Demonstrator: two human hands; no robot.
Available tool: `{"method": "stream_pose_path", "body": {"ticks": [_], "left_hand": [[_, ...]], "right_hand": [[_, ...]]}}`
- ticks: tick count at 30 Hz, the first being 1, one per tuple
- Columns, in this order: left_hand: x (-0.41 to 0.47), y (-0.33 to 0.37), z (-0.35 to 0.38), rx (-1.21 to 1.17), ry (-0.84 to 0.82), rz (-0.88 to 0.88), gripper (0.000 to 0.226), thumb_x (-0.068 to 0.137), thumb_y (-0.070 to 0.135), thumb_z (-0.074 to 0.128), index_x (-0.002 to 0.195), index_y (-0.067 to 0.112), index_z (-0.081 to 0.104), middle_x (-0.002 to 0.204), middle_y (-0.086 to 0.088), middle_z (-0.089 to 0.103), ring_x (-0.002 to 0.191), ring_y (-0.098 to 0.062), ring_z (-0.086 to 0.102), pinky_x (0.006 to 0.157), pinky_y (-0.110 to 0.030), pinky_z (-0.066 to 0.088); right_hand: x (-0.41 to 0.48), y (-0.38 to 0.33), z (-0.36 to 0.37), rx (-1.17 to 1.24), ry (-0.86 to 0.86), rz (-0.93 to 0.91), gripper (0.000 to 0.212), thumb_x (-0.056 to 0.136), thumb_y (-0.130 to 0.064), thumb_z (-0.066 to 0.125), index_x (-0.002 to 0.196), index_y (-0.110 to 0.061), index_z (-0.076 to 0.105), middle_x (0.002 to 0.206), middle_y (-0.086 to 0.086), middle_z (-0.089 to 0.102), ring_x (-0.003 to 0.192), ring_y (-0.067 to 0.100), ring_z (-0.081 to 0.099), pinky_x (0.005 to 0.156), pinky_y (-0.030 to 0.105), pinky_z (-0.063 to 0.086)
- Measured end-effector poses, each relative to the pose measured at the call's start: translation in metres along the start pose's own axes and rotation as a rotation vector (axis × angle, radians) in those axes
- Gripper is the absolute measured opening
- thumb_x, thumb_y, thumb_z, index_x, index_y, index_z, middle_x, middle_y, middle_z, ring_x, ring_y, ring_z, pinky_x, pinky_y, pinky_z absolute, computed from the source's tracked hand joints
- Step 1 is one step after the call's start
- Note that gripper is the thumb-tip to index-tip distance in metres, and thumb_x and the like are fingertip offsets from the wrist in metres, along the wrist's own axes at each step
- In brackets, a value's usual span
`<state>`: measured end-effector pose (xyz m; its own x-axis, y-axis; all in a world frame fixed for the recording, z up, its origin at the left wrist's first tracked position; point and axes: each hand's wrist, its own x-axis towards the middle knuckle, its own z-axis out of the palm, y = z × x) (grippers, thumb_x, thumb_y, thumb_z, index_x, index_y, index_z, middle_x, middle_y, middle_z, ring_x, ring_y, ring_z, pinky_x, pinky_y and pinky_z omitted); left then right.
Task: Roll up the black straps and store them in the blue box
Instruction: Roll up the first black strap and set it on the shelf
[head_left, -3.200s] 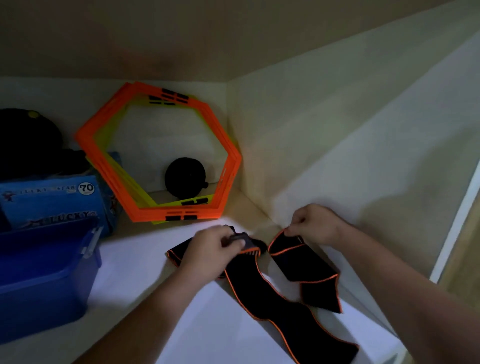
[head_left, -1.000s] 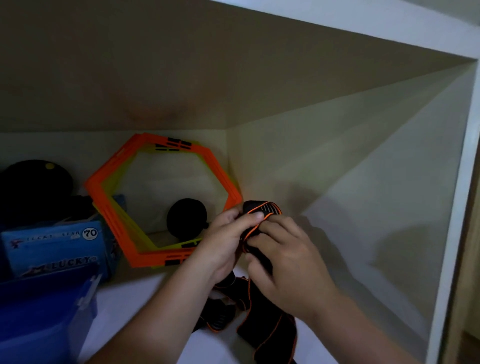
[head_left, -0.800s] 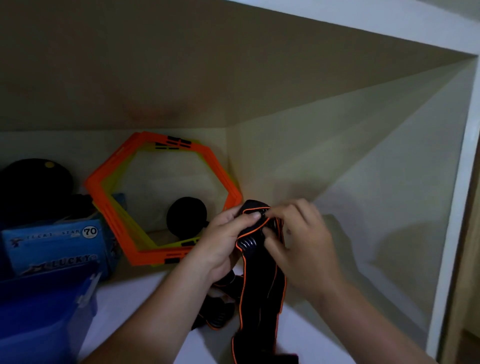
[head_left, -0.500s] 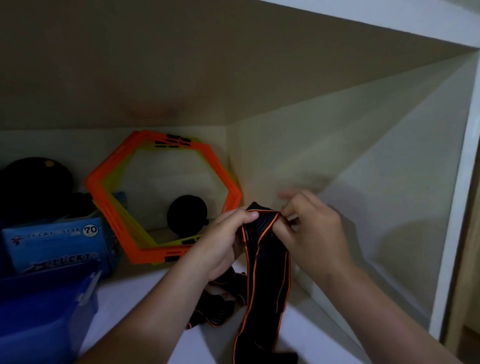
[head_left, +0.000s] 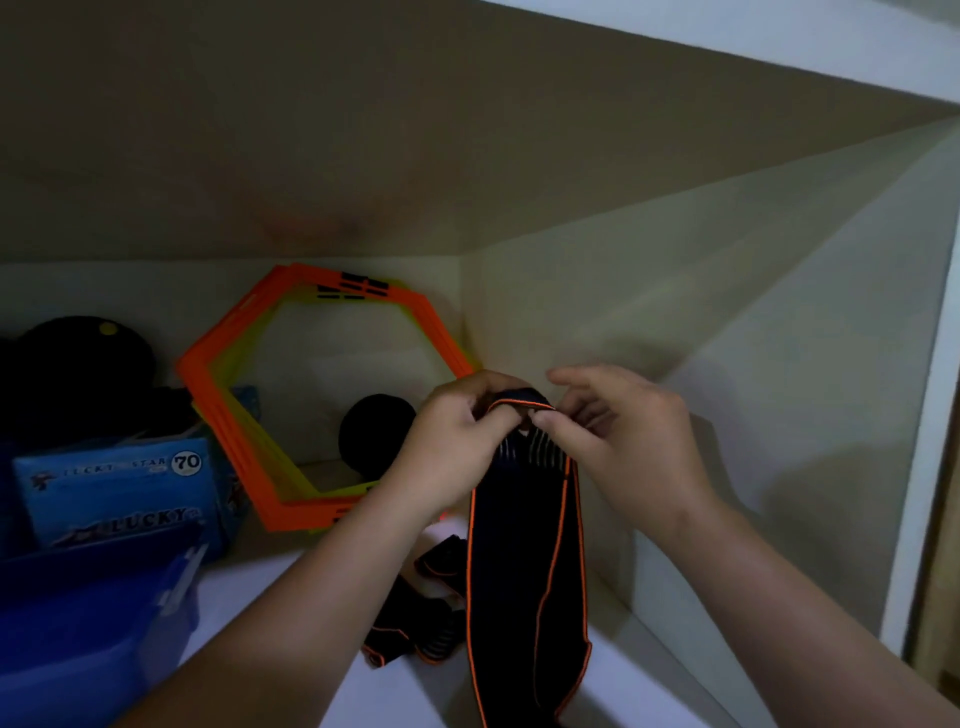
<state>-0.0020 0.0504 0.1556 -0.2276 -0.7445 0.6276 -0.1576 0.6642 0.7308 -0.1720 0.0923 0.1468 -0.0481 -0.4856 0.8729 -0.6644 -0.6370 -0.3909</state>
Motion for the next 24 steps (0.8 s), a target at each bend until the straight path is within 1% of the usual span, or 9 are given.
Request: {"method": "stream_pose_path", "body": {"ticks": [3,5,8,10,14,18,19,21,24], "left_hand": [[0.014,0.007,0.002,-0.032,0.097,-0.030,0.019,0.092,0.003,0.060,0.102,0.010,0.075,0.092,-0.002,0.076,0.086,-0.011,0.070,0.072,-0.015,0.051],[0.025,0.014,0.003,-0.076,0.114,-0.040,0.021,0.092,0.002,0.059,0.107,0.010,0.072,0.096,-0.003,0.075,0.086,-0.009,0.069,0.074,-0.016,0.051],[0.039,0.026,0.001,-0.036,0.107,0.068,0.028,0.090,0.001,0.058,0.110,0.015,0.071,0.103,0.000,0.075,0.094,-0.006,0.070,0.082,-0.018,0.051],[0.046,0.029,-0.002,0.068,0.102,0.180,0.021,0.088,0.005,0.062,0.101,0.017,0.074,0.098,0.005,0.075,0.096,-0.006,0.070,0.085,-0.020,0.052],[0.051,0.028,-0.006,0.148,0.072,0.257,0.014,0.088,0.010,0.068,0.092,0.020,0.077,0.088,0.009,0.076,0.086,-0.003,0.070,0.081,-0.022,0.052],[0.050,0.026,-0.005,0.191,0.048,0.274,0.020,0.087,0.010,0.068,0.103,0.015,0.079,0.097,0.006,0.079,0.094,-0.002,0.072,0.086,-0.023,0.054],[0.049,0.026,-0.003,0.194,0.048,0.273,0.021,0.087,0.013,0.068,0.105,0.016,0.079,0.097,0.005,0.079,0.093,-0.003,0.072,0.085,-0.023,0.054],[0.049,0.024,-0.001,0.184,0.070,0.262,0.019,0.087,0.014,0.069,0.104,0.017,0.078,0.095,0.006,0.078,0.090,-0.002,0.071,0.082,-0.021,0.055],[0.052,0.020,-0.002,0.160,0.117,0.217,0.024,0.084,0.016,0.071,0.107,0.016,0.076,0.096,0.000,0.078,0.093,-0.011,0.073,0.087,-0.034,0.058]], "right_hand": [[0.015,0.000,-0.004,0.050,-0.102,0.072,0.022,0.079,-0.024,0.084,0.100,-0.027,0.079,0.078,-0.013,0.074,0.069,0.001,0.068,0.066,0.011,0.050],[0.029,-0.004,-0.007,0.039,-0.065,0.045,0.010,0.081,-0.018,0.081,0.088,-0.025,0.080,0.073,-0.012,0.075,0.065,0.000,0.067,0.065,0.013,0.050],[0.048,-0.011,-0.013,-0.015,-0.001,0.019,0.005,0.081,-0.020,0.080,0.078,-0.021,0.077,0.063,-0.010,0.069,0.060,0.005,0.063,0.060,0.018,0.051],[0.056,-0.013,-0.016,-0.066,0.009,-0.018,0.010,0.081,-0.023,0.081,0.075,-0.019,0.074,0.061,-0.008,0.068,0.060,0.007,0.063,0.058,0.022,0.051],[0.061,-0.013,-0.022,-0.181,-0.008,-0.084,0.013,0.080,-0.026,0.081,0.077,-0.016,0.073,0.064,-0.005,0.070,0.060,0.009,0.064,0.061,0.028,0.054],[0.065,-0.016,-0.023,-0.194,-0.036,-0.198,0.015,0.078,-0.023,0.082,0.091,-0.020,0.075,0.079,-0.008,0.067,0.060,0.003,0.058,0.065,0.017,0.048],[0.067,-0.017,-0.023,-0.197,-0.040,-0.228,0.013,0.078,-0.021,0.082,0.089,-0.019,0.076,0.079,-0.007,0.067,0.059,0.001,0.056,0.065,0.014,0.046],[0.070,-0.018,-0.022,-0.200,-0.049,-0.253,0.007,0.079,-0.019,0.081,0.083,-0.017,0.076,0.077,-0.006,0.067,0.060,0.006,0.057,0.064,0.018,0.047],[0.073,-0.017,-0.021,-0.210,-0.059,-0.255,0.007,0.079,-0.019,0.081,0.080,-0.016,0.075,0.075,-0.004,0.067,0.064,0.012,0.061,0.064,0.024,0.048]]}}
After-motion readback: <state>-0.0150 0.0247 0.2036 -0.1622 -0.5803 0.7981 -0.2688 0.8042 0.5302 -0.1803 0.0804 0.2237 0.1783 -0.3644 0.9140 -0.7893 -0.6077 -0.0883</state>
